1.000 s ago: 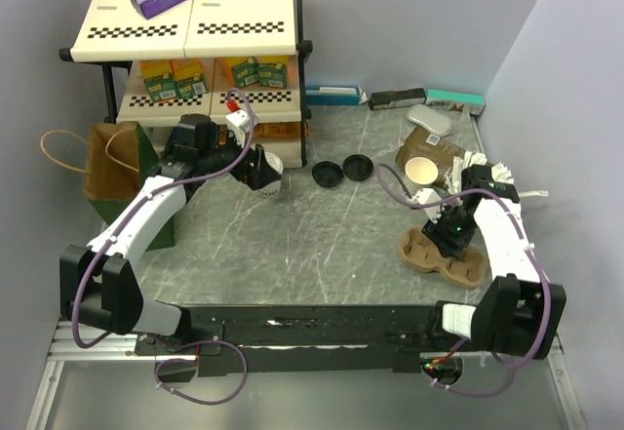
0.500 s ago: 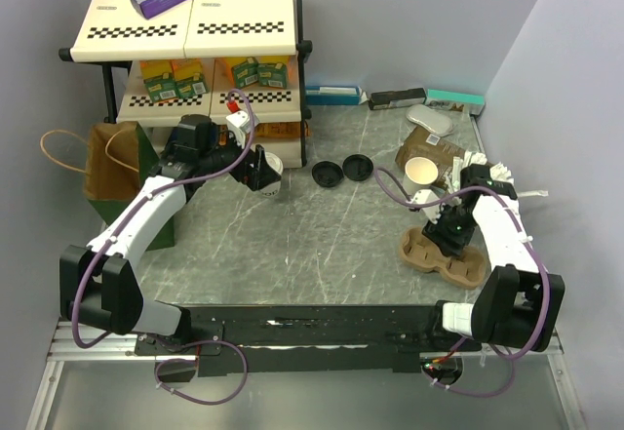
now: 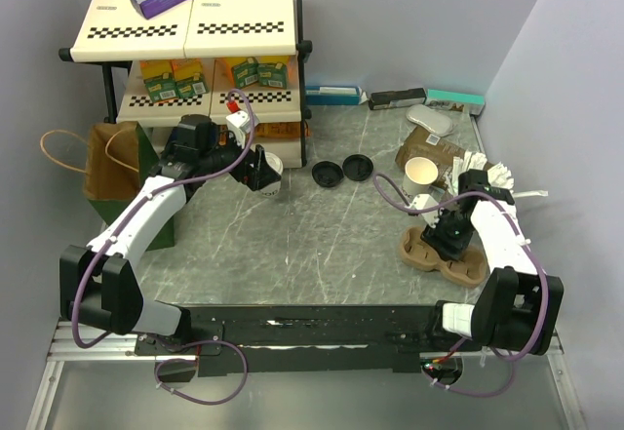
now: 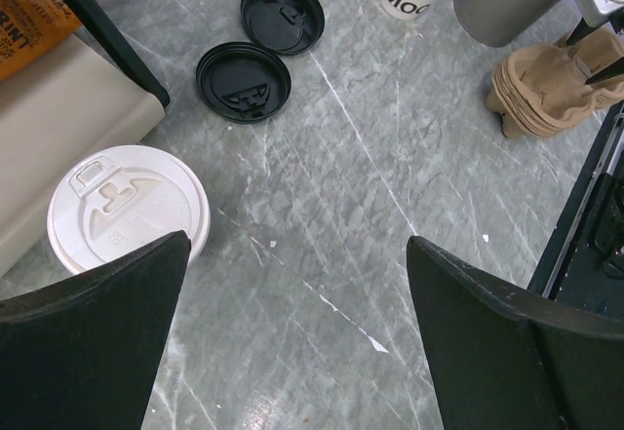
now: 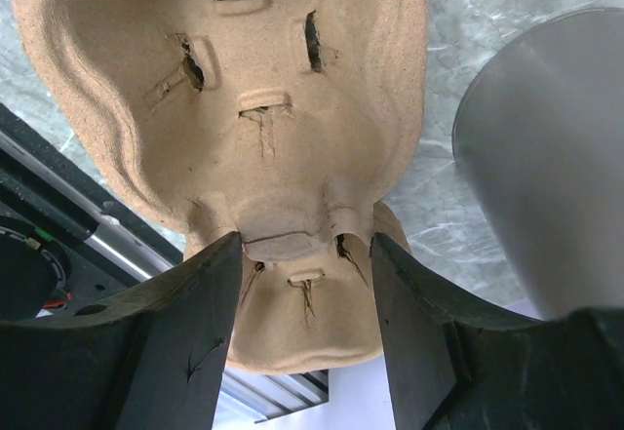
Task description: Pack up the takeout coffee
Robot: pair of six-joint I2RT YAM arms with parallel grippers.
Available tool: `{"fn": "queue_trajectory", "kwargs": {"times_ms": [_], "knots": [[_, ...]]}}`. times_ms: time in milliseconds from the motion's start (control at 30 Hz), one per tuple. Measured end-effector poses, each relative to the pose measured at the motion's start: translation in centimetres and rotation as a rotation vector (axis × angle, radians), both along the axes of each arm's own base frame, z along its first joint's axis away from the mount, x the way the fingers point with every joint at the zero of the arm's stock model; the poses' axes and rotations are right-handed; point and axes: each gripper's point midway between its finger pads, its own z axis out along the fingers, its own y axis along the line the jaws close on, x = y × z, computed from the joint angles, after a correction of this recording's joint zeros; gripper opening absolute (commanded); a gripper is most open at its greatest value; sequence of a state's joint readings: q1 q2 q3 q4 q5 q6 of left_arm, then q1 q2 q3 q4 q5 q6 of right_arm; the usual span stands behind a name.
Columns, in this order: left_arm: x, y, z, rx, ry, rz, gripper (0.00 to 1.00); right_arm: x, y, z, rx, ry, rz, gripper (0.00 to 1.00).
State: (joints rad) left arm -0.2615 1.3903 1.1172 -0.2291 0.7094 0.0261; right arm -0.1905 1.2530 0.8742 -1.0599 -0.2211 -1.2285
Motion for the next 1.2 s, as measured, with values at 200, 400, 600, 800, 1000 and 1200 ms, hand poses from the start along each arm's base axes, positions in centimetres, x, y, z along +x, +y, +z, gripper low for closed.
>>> {"fn": "queue_trajectory", "kwargs": {"times_ms": [200,400,600,800,1000,1200], "knots": [[0.0,0.0,0.0,0.000,0.000,0.001,0.99,-0.3,0.0,-0.1,-0.006,-0.022,0.013,0.58],[0.0,0.0,0.0,0.000,0.000,0.000,0.99,-1.3,0.1,-0.7,-0.010,-0.011,0.018,0.51],[0.0,0.0,0.0,-0.001,0.000,0.001,0.99,-1.6,0.1,-1.1,-0.016,-0.003,0.016,0.50],[0.1,0.0,0.0,-0.001,-0.002,0.002,0.99,-1.6,0.0,-0.9,-0.017,-0.009,0.012,0.37],[0.1,0.0,0.1,-0.002,-0.003,0.002,0.99,-1.9,0.2,-0.1,-0.006,0.002,0.003,0.23],[0.2,-0.1,0.0,-0.006,0.001,0.004,0.99,-2.3,0.3,1.9,-0.015,-0.032,0.002,0.00]]}}
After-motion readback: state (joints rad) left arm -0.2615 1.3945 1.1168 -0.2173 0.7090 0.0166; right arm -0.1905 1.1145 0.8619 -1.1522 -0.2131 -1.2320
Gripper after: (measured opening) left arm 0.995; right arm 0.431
